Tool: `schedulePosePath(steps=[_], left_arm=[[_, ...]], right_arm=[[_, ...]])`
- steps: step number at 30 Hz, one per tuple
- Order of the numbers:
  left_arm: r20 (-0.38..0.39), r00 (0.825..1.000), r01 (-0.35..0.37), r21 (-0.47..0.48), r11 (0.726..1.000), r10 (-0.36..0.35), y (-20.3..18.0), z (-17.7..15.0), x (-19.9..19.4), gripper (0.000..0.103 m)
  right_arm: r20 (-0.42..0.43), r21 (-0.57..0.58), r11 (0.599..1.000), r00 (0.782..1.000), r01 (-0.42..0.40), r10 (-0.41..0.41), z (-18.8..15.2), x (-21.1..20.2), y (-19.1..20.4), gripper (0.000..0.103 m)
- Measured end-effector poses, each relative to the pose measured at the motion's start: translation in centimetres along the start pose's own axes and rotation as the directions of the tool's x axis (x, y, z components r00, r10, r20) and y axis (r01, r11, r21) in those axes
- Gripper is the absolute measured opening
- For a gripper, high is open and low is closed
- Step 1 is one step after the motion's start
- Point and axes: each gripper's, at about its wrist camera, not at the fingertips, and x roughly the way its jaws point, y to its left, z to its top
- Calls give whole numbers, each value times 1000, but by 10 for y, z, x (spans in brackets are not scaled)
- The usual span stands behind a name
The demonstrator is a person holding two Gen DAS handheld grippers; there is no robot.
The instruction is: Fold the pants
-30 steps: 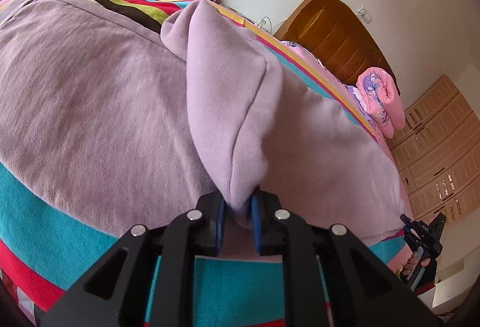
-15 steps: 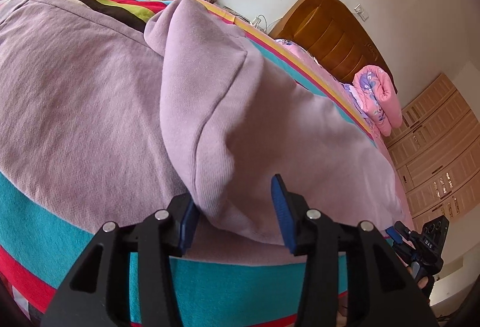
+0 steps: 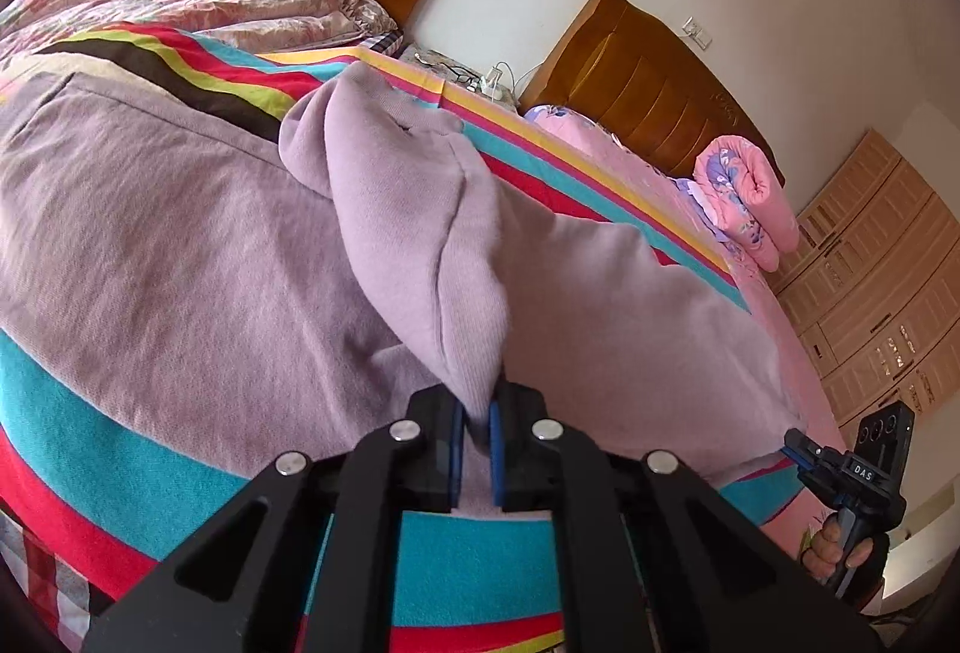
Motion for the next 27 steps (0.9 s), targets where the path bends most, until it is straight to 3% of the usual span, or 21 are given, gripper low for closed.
schedulePosePath(steps=[5,14,15,17,18,19,20,23,25,27], left_arm=[[-85,995,-60,-17,998,58,11,-17,19,6],[-108,990,-88,2,996,88,14,-21,27,12],[-106,990,-95,6,996,95,14,-20,25,17],[-79,985,-152,10,988,152,12,-16,16,45],[-36,974,-222,17,975,222,10,-12,6,60],[28,956,-291,28,956,291,4,-7,-6,65],[85,946,-318,45,947,314,-4,-2,-19,66],[143,969,-223,157,962,201,-46,11,-35,77],[131,984,-155,278,948,122,-86,13,-23,89],[73,994,-102,391,915,80,-122,9,6,92]], right_arm=[[-92,24,997,994,68,-66,-14,26,-16,12],[-97,-4,997,992,78,-78,-19,21,-11,14],[-93,-12,997,992,81,-81,-19,18,-11,15],[-104,-27,994,988,110,-113,-23,7,-7,21],[-93,-47,992,989,113,-117,-22,-2,-2,22],[-58,-85,989,990,123,-129,-20,-16,2,22],[-13,-134,979,987,154,-158,-18,-30,7,22],[127,-234,928,956,289,-265,-3,-57,18,22],[180,-204,919,936,337,-304,11,-59,14,25],[205,-197,903,917,381,-342,21,-50,7,61]])
